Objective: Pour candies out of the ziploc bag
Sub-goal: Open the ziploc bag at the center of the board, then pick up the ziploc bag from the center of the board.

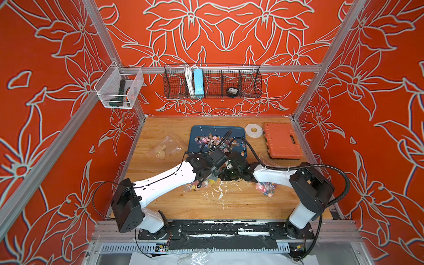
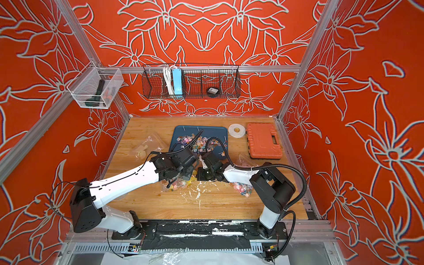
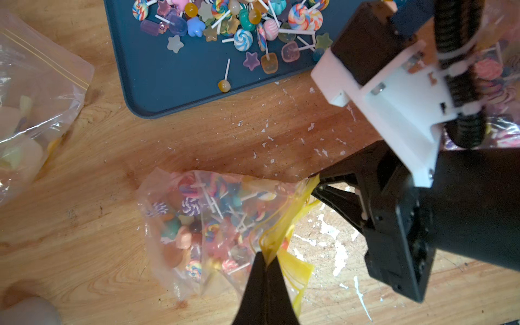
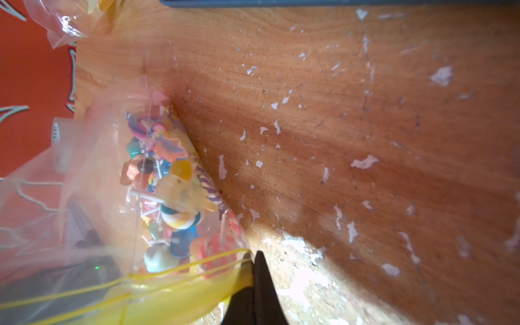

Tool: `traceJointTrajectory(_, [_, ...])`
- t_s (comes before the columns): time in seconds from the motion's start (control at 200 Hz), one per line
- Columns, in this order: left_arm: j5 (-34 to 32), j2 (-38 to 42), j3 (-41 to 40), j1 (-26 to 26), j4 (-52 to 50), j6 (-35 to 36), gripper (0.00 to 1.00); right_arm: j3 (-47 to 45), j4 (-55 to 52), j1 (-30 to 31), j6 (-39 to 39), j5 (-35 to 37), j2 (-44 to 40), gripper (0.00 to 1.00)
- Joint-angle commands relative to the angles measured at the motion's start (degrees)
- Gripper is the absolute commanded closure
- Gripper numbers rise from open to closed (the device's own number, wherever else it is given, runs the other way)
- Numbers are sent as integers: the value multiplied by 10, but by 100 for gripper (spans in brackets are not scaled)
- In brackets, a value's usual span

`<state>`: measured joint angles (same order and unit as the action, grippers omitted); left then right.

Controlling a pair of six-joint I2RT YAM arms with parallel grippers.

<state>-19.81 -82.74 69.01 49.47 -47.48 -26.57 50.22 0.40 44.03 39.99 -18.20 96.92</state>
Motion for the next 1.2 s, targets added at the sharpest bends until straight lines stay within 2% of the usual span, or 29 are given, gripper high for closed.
traceJointTrajectory(0.0, [-25,19,13,-4,7,9,100,-8,-117,-6,-34,73,4,100])
traceJointTrajectory(0.12, [9,27,-15,-4,52,8,100,-2,-132,-6,-44,67,-17,100])
traceJointTrajectory(0.14, [15,28,-20,-4,59,6,100,0,-137,-6,-45,66,-24,97])
traceJointTrajectory(0.36, [63,25,-75,-4,142,-5,100,2,-189,-8,-6,45,-133,53])
traceJointTrajectory(0.495, [82,16,-97,-4,176,-8,100,-20,-194,-11,61,37,-204,35])
traceJointTrajectory(0.651, [96,13,-107,-4,193,-7,100,-79,-134,-16,173,6,-266,31])
traceJointTrajectory(0.781, [102,20,-116,-4,196,-5,100,-111,-77,-16,252,-17,-284,31])
traceJointTrajectory(0.951, [101,34,-134,-4,201,-5,100,-103,-46,-16,299,-21,-265,31])
traceJointTrajectory(1.141, [104,46,-151,-4,208,-5,100,-89,2,-16,343,-56,-212,29])
traceJointTrajectory(1.196, [108,50,-152,-4,211,-4,96,-84,13,-16,351,-66,-194,28])
